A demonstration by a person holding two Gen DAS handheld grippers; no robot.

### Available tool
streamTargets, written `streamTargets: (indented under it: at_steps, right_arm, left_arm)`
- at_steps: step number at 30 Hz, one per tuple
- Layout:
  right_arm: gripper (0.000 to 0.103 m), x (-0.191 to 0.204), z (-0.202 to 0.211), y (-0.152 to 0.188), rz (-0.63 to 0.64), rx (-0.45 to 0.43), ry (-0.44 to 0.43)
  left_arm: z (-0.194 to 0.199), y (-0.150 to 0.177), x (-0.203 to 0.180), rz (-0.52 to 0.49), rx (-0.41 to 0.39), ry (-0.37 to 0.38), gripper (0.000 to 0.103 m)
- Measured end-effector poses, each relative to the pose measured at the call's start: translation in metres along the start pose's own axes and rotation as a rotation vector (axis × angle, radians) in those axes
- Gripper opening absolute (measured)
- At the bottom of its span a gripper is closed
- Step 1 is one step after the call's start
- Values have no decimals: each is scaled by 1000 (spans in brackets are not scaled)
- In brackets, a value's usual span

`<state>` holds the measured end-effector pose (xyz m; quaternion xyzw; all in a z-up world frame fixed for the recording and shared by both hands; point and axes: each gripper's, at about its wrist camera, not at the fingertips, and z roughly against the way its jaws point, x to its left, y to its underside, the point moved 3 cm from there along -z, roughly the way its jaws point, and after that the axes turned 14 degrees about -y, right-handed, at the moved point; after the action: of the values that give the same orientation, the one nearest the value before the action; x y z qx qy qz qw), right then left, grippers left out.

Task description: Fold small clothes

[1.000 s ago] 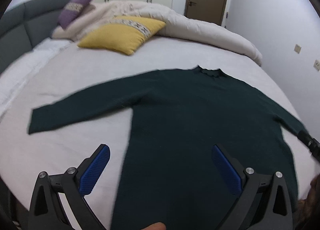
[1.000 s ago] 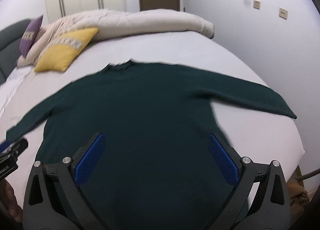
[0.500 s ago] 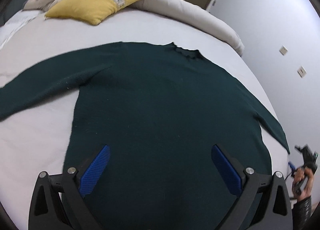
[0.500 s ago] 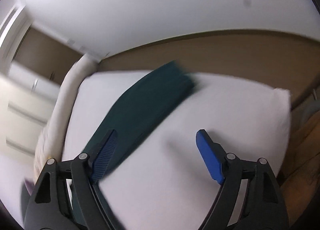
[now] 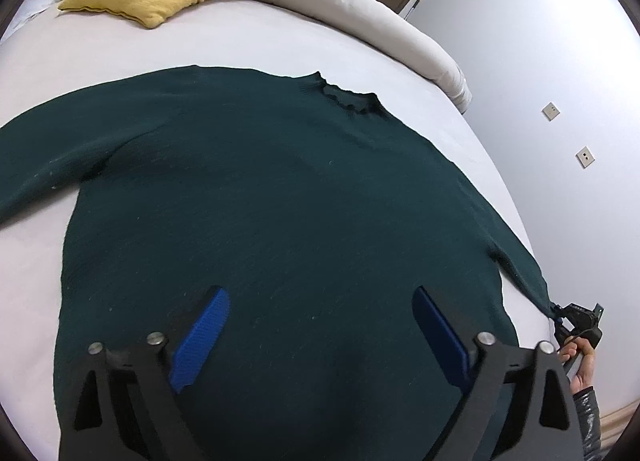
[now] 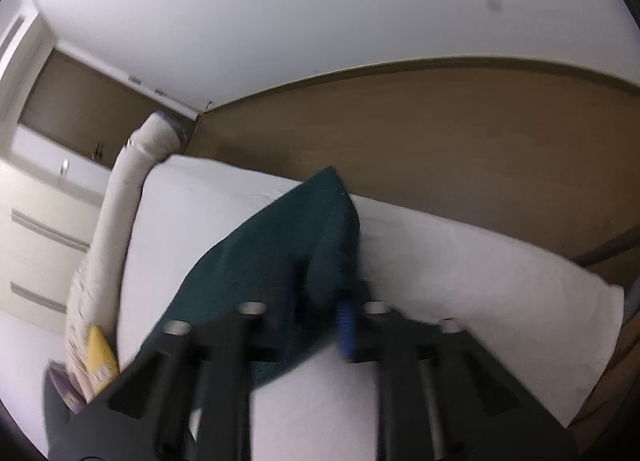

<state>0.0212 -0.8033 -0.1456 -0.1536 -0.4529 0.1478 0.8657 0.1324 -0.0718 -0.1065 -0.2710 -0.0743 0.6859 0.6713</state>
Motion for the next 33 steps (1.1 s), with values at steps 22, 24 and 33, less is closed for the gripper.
streamTargets:
  at_steps: [22,24,33]
  right_arm:
    - [16,332,-257,311,801,573,-223]
    - [36,317,-256,318,786,611,-275]
    - [73,274,-158,238,736,431,-381]
  left_arm:
    - [-6,-32,51,118,-14,85,90]
    - [-11,-33,45,102,-8,91,91]
    - [-66,-58,-47,-32,62,117,80]
